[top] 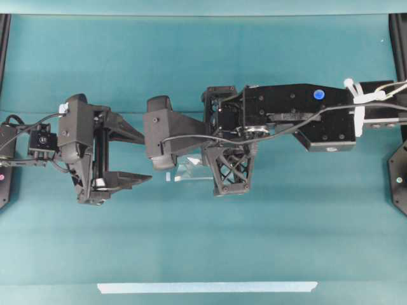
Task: Hand over the silver zip bag and make it stand upright.
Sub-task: 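Carry the hanging bag toward the left gripper, left gripper approaching, then close the left gripper on the bag's lower edge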
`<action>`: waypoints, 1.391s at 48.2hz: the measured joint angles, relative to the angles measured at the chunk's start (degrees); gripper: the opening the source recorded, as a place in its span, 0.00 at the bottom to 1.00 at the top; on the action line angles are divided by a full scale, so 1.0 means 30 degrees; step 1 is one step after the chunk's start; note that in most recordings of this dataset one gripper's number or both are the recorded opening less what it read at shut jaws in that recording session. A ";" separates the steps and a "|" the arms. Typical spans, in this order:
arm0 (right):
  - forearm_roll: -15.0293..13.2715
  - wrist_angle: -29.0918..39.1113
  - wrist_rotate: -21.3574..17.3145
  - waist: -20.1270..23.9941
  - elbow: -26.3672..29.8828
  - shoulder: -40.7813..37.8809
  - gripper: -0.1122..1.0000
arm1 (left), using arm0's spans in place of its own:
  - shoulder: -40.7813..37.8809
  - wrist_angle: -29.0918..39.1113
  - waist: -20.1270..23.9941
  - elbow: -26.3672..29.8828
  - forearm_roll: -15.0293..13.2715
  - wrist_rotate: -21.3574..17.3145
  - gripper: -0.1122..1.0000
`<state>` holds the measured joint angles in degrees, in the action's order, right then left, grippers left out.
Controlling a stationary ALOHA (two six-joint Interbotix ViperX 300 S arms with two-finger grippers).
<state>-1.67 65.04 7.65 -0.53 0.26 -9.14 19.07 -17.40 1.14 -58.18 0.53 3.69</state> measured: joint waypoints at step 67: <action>-0.0439 -0.0439 0.0088 -0.0029 -0.0645 0.0000 0.14 | -0.4541 -0.3721 -0.0176 0.0791 0.0000 0.0410 0.95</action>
<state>-2.99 63.72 7.91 -0.62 -1.67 -9.14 5.45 -28.56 0.62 -55.81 0.53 4.92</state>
